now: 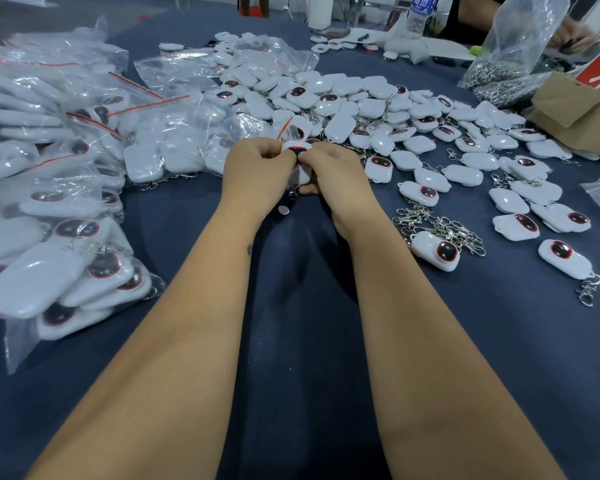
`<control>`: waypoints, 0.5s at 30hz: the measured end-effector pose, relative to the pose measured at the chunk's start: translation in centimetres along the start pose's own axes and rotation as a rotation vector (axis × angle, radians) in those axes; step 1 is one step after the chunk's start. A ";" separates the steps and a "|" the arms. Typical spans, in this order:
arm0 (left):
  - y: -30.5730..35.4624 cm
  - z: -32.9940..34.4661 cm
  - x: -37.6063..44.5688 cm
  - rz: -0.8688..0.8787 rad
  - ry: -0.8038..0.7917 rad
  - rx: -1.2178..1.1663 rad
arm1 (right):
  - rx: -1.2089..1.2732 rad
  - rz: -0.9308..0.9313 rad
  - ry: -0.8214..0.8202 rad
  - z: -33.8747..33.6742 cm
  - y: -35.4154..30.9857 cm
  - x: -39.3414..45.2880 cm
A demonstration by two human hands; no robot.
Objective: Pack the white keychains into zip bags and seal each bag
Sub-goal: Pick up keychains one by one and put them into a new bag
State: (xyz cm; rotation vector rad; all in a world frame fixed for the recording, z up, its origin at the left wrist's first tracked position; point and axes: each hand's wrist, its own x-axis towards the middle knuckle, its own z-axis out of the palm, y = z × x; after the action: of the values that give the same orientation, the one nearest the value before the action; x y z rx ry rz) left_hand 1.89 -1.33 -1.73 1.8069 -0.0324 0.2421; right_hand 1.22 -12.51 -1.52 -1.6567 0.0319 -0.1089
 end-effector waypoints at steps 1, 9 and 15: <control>0.0 0.0 0.0 0.003 0.001 0.003 | 0.000 0.003 0.004 0.0 0.0 0.0; 0.1 0.2 -0.2 0.001 0.074 -0.085 | 0.108 0.018 0.070 -0.1 -0.4 -0.2; -0.1 -0.2 -0.2 0.042 0.216 0.051 | 0.556 0.055 0.132 -0.4 -1.2 -0.3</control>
State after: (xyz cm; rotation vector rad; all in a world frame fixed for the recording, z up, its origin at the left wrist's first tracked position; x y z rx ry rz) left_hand 1.69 -1.09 -1.80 1.8231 0.0890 0.4704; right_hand 0.81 -12.79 -0.30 -1.0907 0.1349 -0.1687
